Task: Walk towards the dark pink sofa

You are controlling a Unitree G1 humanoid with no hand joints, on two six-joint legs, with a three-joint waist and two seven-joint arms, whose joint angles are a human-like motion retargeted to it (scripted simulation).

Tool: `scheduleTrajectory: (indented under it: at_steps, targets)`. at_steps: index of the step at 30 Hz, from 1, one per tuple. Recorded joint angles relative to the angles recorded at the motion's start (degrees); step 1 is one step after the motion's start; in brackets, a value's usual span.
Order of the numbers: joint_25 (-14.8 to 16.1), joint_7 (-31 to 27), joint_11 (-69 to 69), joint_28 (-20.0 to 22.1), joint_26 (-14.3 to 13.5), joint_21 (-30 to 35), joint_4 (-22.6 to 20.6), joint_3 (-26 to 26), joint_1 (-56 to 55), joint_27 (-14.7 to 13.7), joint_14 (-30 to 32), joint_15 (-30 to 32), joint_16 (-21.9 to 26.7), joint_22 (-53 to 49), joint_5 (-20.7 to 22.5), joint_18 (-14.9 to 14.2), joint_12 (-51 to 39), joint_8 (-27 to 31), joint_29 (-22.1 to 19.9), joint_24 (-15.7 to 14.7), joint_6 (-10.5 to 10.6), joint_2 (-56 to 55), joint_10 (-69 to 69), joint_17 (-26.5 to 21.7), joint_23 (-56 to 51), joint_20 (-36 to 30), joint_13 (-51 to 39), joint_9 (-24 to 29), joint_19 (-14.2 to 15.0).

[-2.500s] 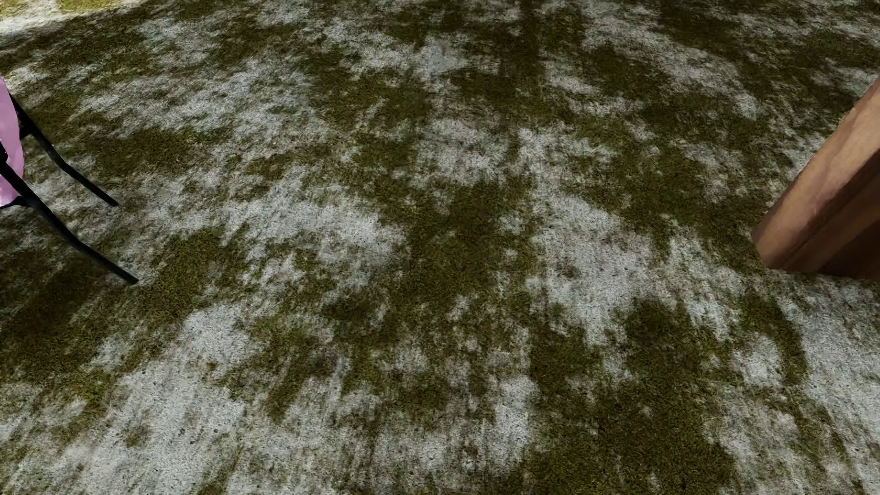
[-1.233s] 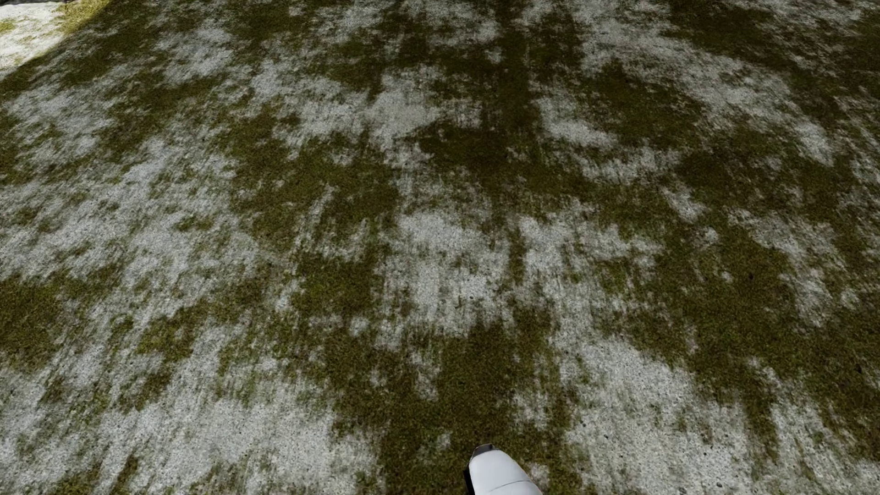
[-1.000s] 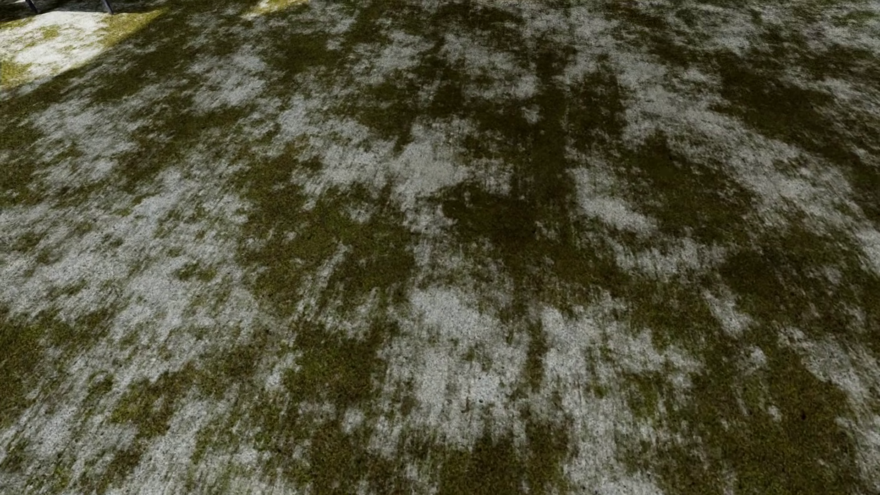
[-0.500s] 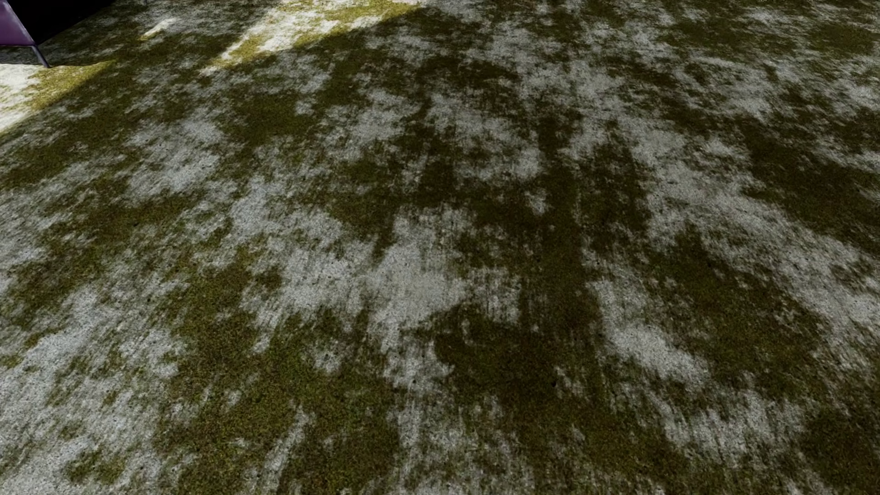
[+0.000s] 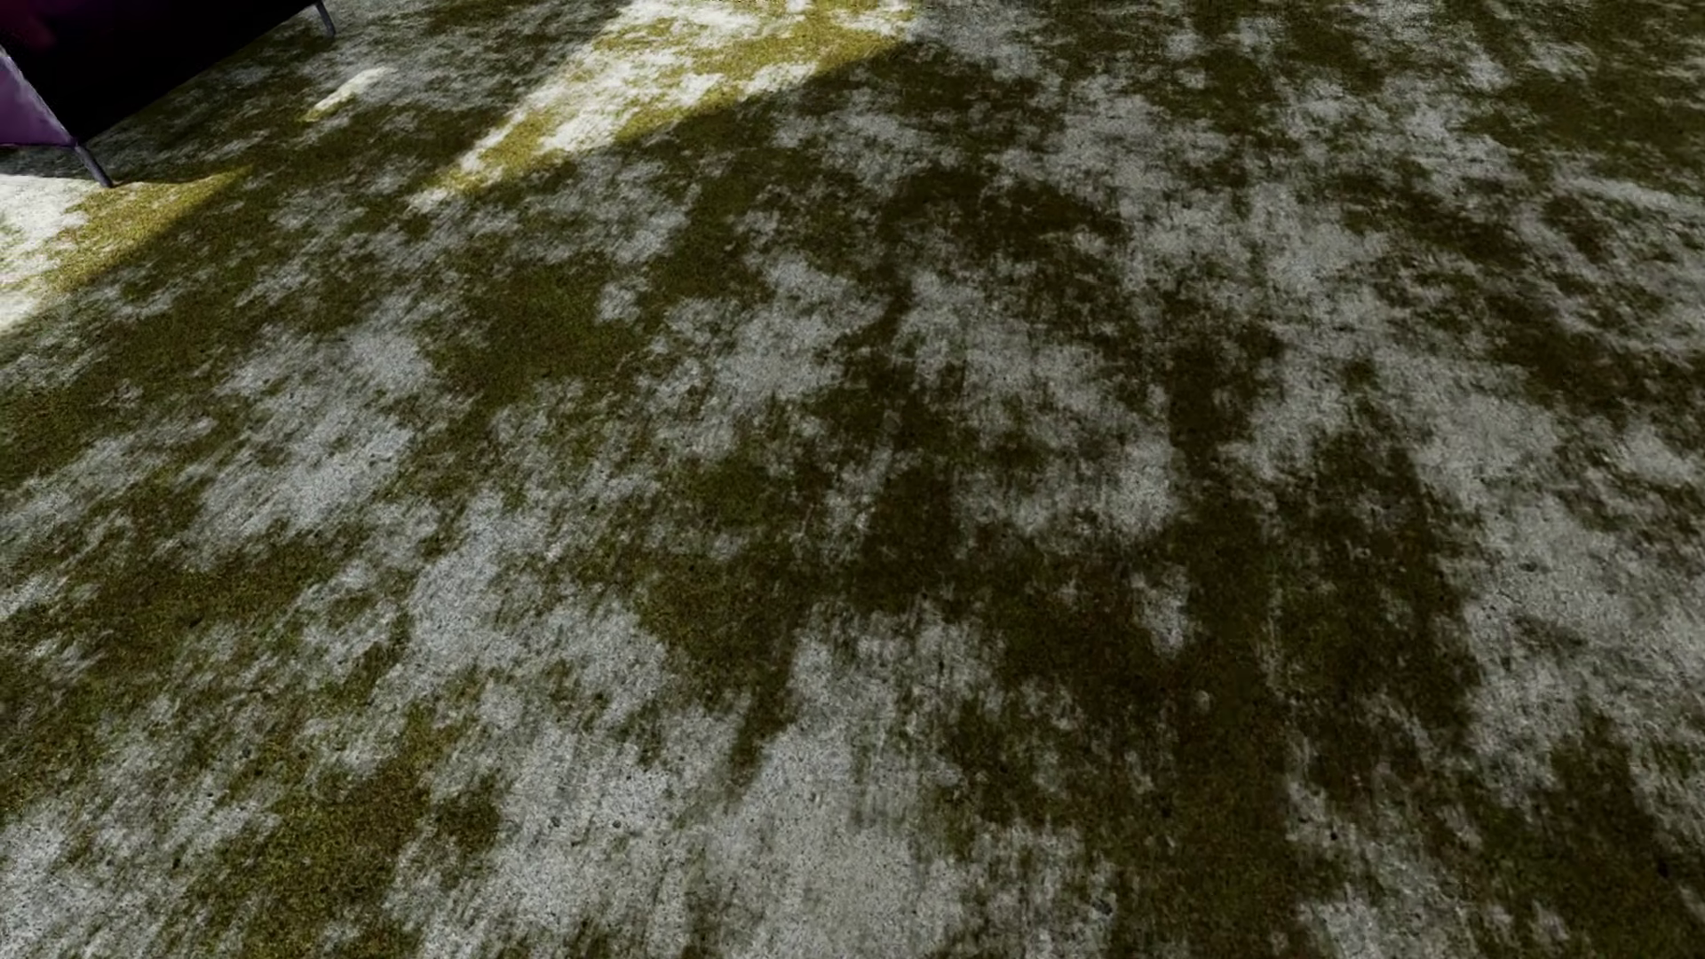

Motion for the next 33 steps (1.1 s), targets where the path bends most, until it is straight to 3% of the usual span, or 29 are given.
scheduleTrajectory:
  at_steps: [2,4,5,6,7,8,9,10,11,12,13,14,16,18,19,21,22,23,24,25,26,28,29,30,31,33]
  targets:
    - [0.0,0.0,-6.2,0.0,0.0,-3.1,-0.4,6.0,-7.4,0.0,1.6,-11.8,0.9,2.0,-2.4,0.0,3.2,0.0,0.0,0.0,-1.3,12.0,-17.1,-1.0,-5.5,0.1,-1.7,-0.3,0.0]
    - [0.0,0.0,-5.6,0.0,0.0,-5.5,1.3,9.8,-11.5,0.0,2.8,-20.6,1.6,5.0,-3.3,0.0,4.9,0.0,0.0,0.0,-1.2,19.1,-39.4,-1.8,-10.5,0.0,-5.1,-2.1,0.0]
    - [0.0,0.0,-5.5,0.0,0.0,-7.1,1.7,10.9,-11.8,0.0,8.9,-22.1,1.7,6.5,-3.7,0.0,5.7,0.0,0.0,0.0,-0.9,21.4,-46.7,-2.1,-12.2,-0.5,-6.6,-3.0,0.0]
    - [0.0,0.0,-6.5,0.0,0.0,-8.2,1.9,10.9,-13.7,0.0,36.6,-20.8,1.7,7.9,-3.6,0.0,6.4,0.0,0.0,0.0,-0.5,22.7,-69.8,-2.1,-13.0,-0.3,-7.8,-4.1,0.0]
    - [0.0,0.0,-5.5,0.0,0.0,-9.3,1.1,10.4,-15.5,0.0,11.9,-16.6,1.6,9.6,-4.5,0.0,6.7,0.0,0.0,0.0,-0.2,24.8,-47.3,-1.9,-13.7,-0.6,-7.8,-3.5,0.0]
    - [0.0,0.0,-1.0,0.0,0.0,-10.7,-0.2,10.0,-16.2,0.0,0.2,-9.6,1.8,11.4,-6.1,0.0,6.6,0.0,0.0,0.0,-0.5,26.3,-39.9,-1.2,-12.9,-1.8,-6.7,-3.0,0.0]
    - [0.0,0.0,9.2,0.0,0.0,-11.1,-1.2,9.0,-18.6,0.0,1.7,-0.4,1.4,12.0,-8.5,0.0,6.7,0.0,0.0,0.0,-1.3,22.8,-32.7,0.1,-10.0,-0.4,-5.7,-3.6,0.0]
    - [0.0,0.0,22.7,0.0,0.0,-10.4,-4.3,7.9,-16.4,0.0,-0.9,5.4,1.3,13.0,-10.9,0.0,5.2,0.0,0.0,0.0,-1.8,19.6,-26.1,0.9,-5.3,-1.2,-4.5,-1.9,0.0]
    - [0.0,0.0,39.5,0.0,0.0,-8.6,-6.7,6.7,-13.0,0.0,-3.3,5.8,1.1,11.7,-10.5,0.0,3.2,0.0,0.0,0.0,-0.8,12.1,-25.9,0.8,-1.3,-2.8,-3.9,-1.3,0.0]
    - [0.0,0.0,52.5,0.0,0.0,-4.9,-9.6,4.6,-8.1,0.0,-2.9,3.0,0.8,8.4,-10.6,0.0,1.8,0.0,0.0,0.0,-0.3,4.3,-28.7,0.4,2.2,-3.5,-3.5,-0.9,0.0]
    - [0.0,0.0,58.1,0.0,0.0,-1.3,-10.9,0.5,-2.1,0.0,-0.7,2.1,0.3,4.1,-9.6,0.0,1.4,0.0,0.0,0.0,1.3,-2.2,-32.5,0.0,4.2,-2.5,-2.1,-0.8,0.0]
    - [0.0,0.0,57.4,0.0,0.0,-1.7,-11.5,-2.5,5.1,0.0,1.1,3.4,-0.1,-0.3,-8.4,0.0,0.2,0.0,0.0,0.0,2.3,-8.1,-37.2,0.6,6.3,-1.4,0.5,-0.7,0.0]
    - [0.0,0.0,40.2,0.0,0.0,1.2,-10.5,-10.0,15.8,0.0,5.4,12.4,-0.9,-6.6,-6.4,0.0,-2.0,0.0,0.0,0.0,3.9,-18.3,-44.7,0.9,7.4,-0.1,4.6,-1.1,0.0]
    - [0.0,0.0,15.7,0.0,0.0,1.3,-7.4,-14.8,24.9,0.0,8.5,19.3,-0.4,-12.7,-7.6,0.0,-4.7,0.0,0.0,0.0,3.4,-24.2,-49.2,1.8,7.0,0.4,8.3,-1.5,0.0]
    - [0.0,0.0,5.2,0.0,0.0,1.8,-6.1,-15.1,29.2,0.0,10.8,12.1,0.6,-16.2,-8.7,0.0,-5.7,0.0,0.0,0.0,2.2,-25.9,-49.8,2.3,6.0,0.6,9.8,-2.0,0.0]
    - [0.0,0.0,-4.2,0.0,0.0,1.3,-2.0,-17.7,32.5,0.0,16.1,-11.2,2.0,-22.4,-11.5,0.0,-6.3,0.0,0.0,0.0,0.9,-30.3,-49.1,3.4,6.8,2.6,9.7,-3.3,0.0]
    - [0.0,0.0,-3.4,0.0,0.0,0.6,0.5,-19.5,34.6,0.0,21.4,-12.8,1.9,-23.1,-11.9,0.0,-6.4,0.0,0.0,0.0,1.0,-31.4,-48.1,3.1,6.3,3.4,9.6,-2.8,0.0]
    - [0.0,0.0,-1.0,0.0,0.0,0.4,2.0,-19.8,36.0,0.0,27.3,-5.9,1.2,-21.6,-11.0,0.0,-5.8,0.0,0.0,0.0,1.4,-33.2,-46.6,2.6,6.9,3.7,9.0,-3.4,0.0]
    - [0.0,0.0,2.6,0.0,0.0,0.4,3.4,-18.7,35.2,0.0,35.9,6.3,0.5,-18.9,-8.9,0.0,-4.6,0.0,0.0,0.0,2.2,-35.3,-42.6,2.1,7.6,3.9,8.0,-4.9,0.0]
    - [0.0,0.0,8.9,0.0,0.0,-0.2,4.3,-16.9,31.3,0.0,43.9,14.4,-0.5,-14.4,-6.4,0.0,-3.7,0.0,0.0,0.0,3.2,-36.9,-34.7,1.8,8.6,3.6,6.9,-6.1,0.0]
    - [0.0,0.0,14.4,0.0,0.0,-0.1,4.8,-15.2,26.6,0.0,41.9,14.4,-1.1,-9.9,-3.6,0.0,-3.5,0.0,0.0,0.0,4.0,-34.3,-23.3,1.1,9.2,2.6,5.0,-4.5,0.0]
    - [0.0,0.0,11.2,0.0,0.0,-1.5,3.2,-10.9,13.6,0.0,13.9,10.1,-1.3,-2.8,0.3,0.0,-4.2,0.0,0.0,0.0,3.3,-20.3,-1.8,0.2,8.7,-1.3,0.2,-1.2,0.0]
    - [0.0,0.0,7.7,0.0,0.0,-1.3,1.6,-7.8,6.3,0.0,3.6,6.1,-0.8,-1.1,0.3,0.0,-3.1,0.0,0.0,0.0,1.6,-13.2,1.9,-0.3,7.8,-2.0,-2.0,-1.2,0.0]
    - [0.0,0.0,3.2,0.0,0.0,-0.9,0.3,-4.1,2.8,0.0,-1.7,1.7,0.1,0.2,-0.7,0.0,-1.9,0.0,0.0,0.0,0.1,-3.6,-1.3,-2.0,2.9,-3.2,-2.7,0.5,0.0]
    - [0.0,0.0,-0.9,0.0,0.0,-1.7,0.0,-0.3,-1.6,0.0,-3.1,-3.0,0.8,1.3,-1.7,0.0,-0.2,0.0,0.0,0.0,-1.1,3.5,-7.9,-2.7,0.6,-2.6,-4.3,0.6,0.0]
    - [0.0,0.0,-6.4,0.0,0.0,-5.6,0.7,5.1,-9.2,0.0,-1.2,-12.1,2.1,3.1,-3.9,0.0,1.7,0.0,0.0,0.0,-2.8,14.4,-26.8,-3.3,-2.8,-0.6,-9.0,0.6,0.0]
